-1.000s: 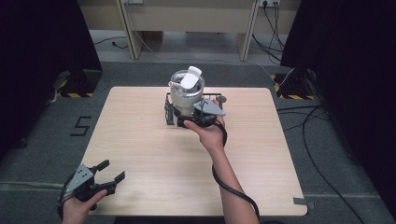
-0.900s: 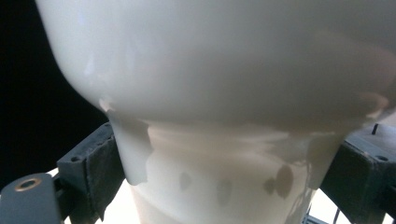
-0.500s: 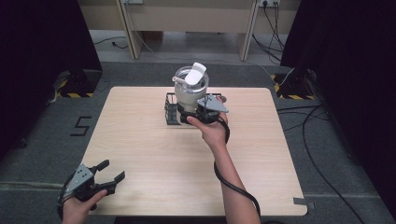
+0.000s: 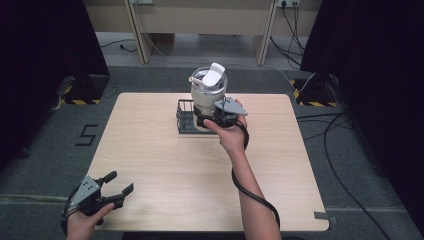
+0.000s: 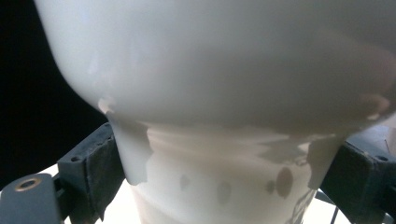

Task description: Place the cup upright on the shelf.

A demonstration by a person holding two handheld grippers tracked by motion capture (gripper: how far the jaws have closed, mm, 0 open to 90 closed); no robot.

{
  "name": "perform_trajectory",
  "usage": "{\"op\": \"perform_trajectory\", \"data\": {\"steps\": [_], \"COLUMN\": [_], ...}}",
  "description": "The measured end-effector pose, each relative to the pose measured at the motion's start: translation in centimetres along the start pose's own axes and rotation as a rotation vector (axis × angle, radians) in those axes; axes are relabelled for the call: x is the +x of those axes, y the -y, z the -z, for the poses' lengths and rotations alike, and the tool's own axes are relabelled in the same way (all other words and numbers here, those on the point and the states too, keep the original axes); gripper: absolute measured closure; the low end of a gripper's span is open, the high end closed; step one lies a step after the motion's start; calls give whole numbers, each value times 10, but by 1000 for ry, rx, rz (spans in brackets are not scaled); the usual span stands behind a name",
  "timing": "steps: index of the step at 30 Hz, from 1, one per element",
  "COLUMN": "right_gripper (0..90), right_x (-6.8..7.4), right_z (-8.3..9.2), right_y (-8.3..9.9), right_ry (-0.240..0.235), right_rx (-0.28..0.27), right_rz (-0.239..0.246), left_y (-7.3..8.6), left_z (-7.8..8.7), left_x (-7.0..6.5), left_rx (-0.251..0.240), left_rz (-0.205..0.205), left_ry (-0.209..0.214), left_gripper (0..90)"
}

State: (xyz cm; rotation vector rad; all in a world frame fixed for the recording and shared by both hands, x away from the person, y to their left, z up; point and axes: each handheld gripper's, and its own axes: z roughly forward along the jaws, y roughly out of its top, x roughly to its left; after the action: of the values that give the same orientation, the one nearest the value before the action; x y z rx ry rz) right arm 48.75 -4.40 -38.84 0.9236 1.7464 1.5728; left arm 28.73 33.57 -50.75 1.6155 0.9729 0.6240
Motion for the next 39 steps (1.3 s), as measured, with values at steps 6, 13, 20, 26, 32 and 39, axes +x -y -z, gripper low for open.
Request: {"op": "perform_trajectory", "data": {"steps": [6,13,20,26,32,39], "right_gripper": [110,110,110,110,110,110], "right_x": [-4,-8,-13,-17,-21,-26], "right_z": [-3,-7,-11,-15,-21,-26], "right_y": [-2,-5,-10,-13,-15,-17], "right_ry": [11,23,36,44,57,72], "right_rx": [2,4,4,5,11,8], "right_rz": [-4,-4,1,-2,-7,-12], "left_y": [0,0,0,0,0,0], "left_z": [0,0,0,0,0,1], "left_x": [1,1,1,1,2,2], "left_rx": [1,-1,-2,-3,-2,-4], "left_rz": [0,3,5,6,7,8], "left_ry": [-1,-1,-2,-2,-3,-4], "left_gripper": [166,166,167,167,167,167]}}
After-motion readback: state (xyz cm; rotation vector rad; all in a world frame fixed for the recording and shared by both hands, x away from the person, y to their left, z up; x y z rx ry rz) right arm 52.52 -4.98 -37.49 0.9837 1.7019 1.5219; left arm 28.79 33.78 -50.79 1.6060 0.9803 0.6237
